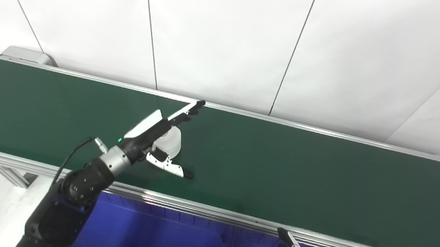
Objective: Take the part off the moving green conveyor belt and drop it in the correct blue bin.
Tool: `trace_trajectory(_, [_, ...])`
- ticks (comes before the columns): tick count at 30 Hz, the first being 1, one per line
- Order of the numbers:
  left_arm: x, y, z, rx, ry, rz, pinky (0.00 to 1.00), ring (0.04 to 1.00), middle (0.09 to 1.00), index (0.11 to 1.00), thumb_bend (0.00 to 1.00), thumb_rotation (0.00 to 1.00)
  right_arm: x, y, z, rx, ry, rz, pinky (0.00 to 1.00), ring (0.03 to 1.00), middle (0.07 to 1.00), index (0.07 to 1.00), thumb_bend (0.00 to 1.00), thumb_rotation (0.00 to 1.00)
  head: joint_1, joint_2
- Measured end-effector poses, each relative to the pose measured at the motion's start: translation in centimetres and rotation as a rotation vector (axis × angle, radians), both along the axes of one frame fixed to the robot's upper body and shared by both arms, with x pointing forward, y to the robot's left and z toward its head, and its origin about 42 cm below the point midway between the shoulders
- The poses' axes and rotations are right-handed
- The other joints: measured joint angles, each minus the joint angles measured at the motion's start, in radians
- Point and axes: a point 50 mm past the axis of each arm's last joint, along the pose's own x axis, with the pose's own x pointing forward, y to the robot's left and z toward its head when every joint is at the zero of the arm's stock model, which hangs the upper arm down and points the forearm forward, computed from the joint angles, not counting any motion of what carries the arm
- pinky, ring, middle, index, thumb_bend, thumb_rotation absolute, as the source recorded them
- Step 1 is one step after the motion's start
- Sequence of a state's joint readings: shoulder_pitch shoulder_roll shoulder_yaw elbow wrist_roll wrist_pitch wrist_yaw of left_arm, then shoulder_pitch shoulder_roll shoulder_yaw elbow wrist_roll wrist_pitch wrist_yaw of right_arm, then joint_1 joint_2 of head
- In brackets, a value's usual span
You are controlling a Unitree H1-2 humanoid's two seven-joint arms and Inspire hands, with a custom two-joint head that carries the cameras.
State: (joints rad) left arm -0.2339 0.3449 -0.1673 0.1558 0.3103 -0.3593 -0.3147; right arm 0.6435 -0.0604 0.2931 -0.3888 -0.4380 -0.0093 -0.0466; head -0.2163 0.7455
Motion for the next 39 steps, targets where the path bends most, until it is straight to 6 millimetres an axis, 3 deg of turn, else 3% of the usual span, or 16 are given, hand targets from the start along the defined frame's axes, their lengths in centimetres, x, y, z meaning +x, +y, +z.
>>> trace_trajectory(5, [1.4, 0.4, -0.2, 0.138, -0.033, -0.006, 0.8, 0.92, 0.988, 1.0, 0.74, 0.17, 0.0, 0.1, -0.1, 0.002, 0.0, 0.003, 0.8, 0.873, 0.908, 0.906, 0.66, 0.41, 0.002, 0.0])
trace_trajectory(11, [2.8, 0.2, -0.1, 0.314, -0.089, -0.029, 0.9, 0.939, 0.985, 0.998, 0.82, 0.11, 0.0, 0.2, -0.1, 0.01, -0.001, 0.007, 0.81, 0.875, 0.907, 0.904, 0.65, 0.39, 0.003, 0.002])
trace_trajectory(15, [3.6, -0.6, 0.2, 0.424, -0.148, -0.05, 0.92, 0.941, 0.979, 0.996, 0.84, 0.09, 0.0, 0.2, -0.1, 0.019, 0.0, 0.007, 0.81, 0.88, 0.911, 0.909, 0.65, 0.38, 0.003, 0.003])
trace_trajectory(18, [3.7, -1.1, -0.3, 0.488, -0.15, -0.077, 0.91, 0.922, 0.954, 0.964, 0.86, 0.02, 0.0, 0.3, -0.1, 0.022, 0.0, 0.007, 0.8, 0.877, 0.908, 0.908, 0.65, 0.39, 0.003, 0.006])
trace_trajectory(24, [3.6, -1.3, -2.2, 0.476, -0.148, -0.068, 0.82, 0.839, 0.866, 0.868, 0.84, 0.0, 0.0, 0.3, -0.1, 0.022, 0.0, 0.008, 0.79, 0.873, 0.906, 0.908, 0.65, 0.39, 0.005, 0.009])
trace_trajectory(27, [3.4, -1.7, -3.5, 0.457, -0.144, -0.066, 0.65, 0.704, 0.726, 0.737, 0.68, 0.0, -0.1, 0.3, -0.1, 0.016, -0.001, 0.011, 0.78, 0.864, 0.901, 0.903, 0.65, 0.41, 0.005, 0.015])
trace_trajectory(28, [3.4, -2.0, -3.8, 0.432, -0.148, -0.057, 0.54, 0.618, 0.654, 0.605, 0.58, 0.02, -0.1, 0.3, -0.1, 0.014, 0.0, 0.011, 0.78, 0.865, 0.903, 0.904, 0.65, 0.41, 0.006, 0.015])
trace_trajectory(29, [3.4, -2.5, -4.0, 0.414, -0.152, -0.053, 0.53, 0.608, 0.645, 0.583, 0.56, 0.02, -0.1, 0.3, -0.1, 0.012, 0.0, 0.011, 0.78, 0.865, 0.903, 0.904, 0.65, 0.41, 0.006, 0.015])
trace_trajectory(30, [3.5, -3.0, -4.1, 0.394, -0.155, -0.053, 0.48, 0.564, 0.565, 0.546, 0.54, 0.01, -0.1, 0.3, -0.1, 0.012, 0.0, 0.011, 0.78, 0.865, 0.903, 0.905, 0.65, 0.41, 0.006, 0.018])
trace_trajectory(31, [3.5, -3.5, -4.2, 0.376, -0.154, -0.053, 0.42, 0.506, 0.5, 0.532, 0.52, 0.0, -0.1, 0.3, -0.1, 0.011, 0.0, 0.012, 0.78, 0.863, 0.902, 0.904, 0.65, 0.41, 0.006, 0.02])
trace_trajectory(33, [3.4, -4.4, -4.4, 0.354, -0.16, -0.059, 0.36, 0.456, 0.459, 0.528, 0.51, 0.0, -0.1, 0.3, -0.1, 0.01, -0.001, 0.012, 0.78, 0.868, 0.906, 0.907, 0.64, 0.41, 0.008, 0.023])
trace_trajectory(39, [3.1, -5.3, -4.5, 0.336, -0.163, -0.075, 0.3, 0.396, 0.436, 0.532, 0.51, 0.0, -0.3, 0.3, 0.1, 0.012, -0.001, 0.01, 0.79, 0.869, 0.904, 0.908, 0.63, 0.39, 0.011, 0.029])
